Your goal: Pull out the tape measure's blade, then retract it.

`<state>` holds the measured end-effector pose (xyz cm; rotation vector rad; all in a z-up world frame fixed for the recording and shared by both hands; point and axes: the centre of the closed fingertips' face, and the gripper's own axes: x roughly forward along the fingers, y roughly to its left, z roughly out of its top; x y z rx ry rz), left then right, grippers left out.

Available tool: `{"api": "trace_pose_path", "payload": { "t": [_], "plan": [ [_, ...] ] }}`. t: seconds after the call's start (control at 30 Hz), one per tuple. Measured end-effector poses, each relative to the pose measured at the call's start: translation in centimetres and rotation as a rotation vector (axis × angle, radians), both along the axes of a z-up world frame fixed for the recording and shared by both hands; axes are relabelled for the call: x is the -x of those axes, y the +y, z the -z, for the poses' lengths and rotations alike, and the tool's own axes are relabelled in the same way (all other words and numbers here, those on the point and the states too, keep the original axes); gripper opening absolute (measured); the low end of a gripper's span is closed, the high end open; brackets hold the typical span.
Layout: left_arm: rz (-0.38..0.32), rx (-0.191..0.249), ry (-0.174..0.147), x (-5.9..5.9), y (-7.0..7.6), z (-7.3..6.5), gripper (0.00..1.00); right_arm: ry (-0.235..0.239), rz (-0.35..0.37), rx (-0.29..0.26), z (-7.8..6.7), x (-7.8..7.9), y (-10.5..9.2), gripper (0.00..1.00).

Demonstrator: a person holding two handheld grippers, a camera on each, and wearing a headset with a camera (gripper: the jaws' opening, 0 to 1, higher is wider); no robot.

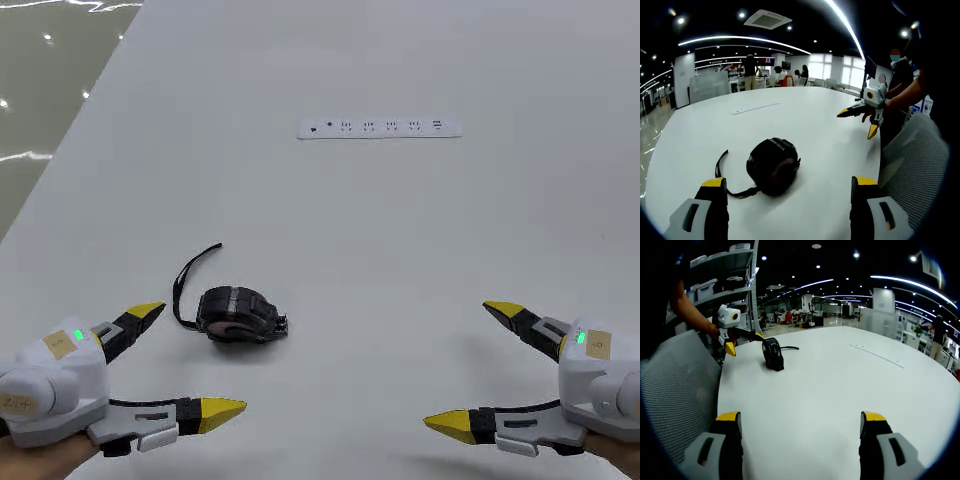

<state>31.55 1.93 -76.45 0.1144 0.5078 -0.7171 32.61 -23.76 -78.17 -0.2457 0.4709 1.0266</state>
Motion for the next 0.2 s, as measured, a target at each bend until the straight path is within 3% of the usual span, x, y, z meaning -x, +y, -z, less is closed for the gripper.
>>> {"api": "trace_pose_path", "payload": {
  "t": [0.2],
  "plan": [
    [0.011,-0.002,0.003,0.02,-0.14,0.03,1.0,-0.002,0.003,0.001,-0.03,-0.04,-0.13,1.0]
  ]
}}
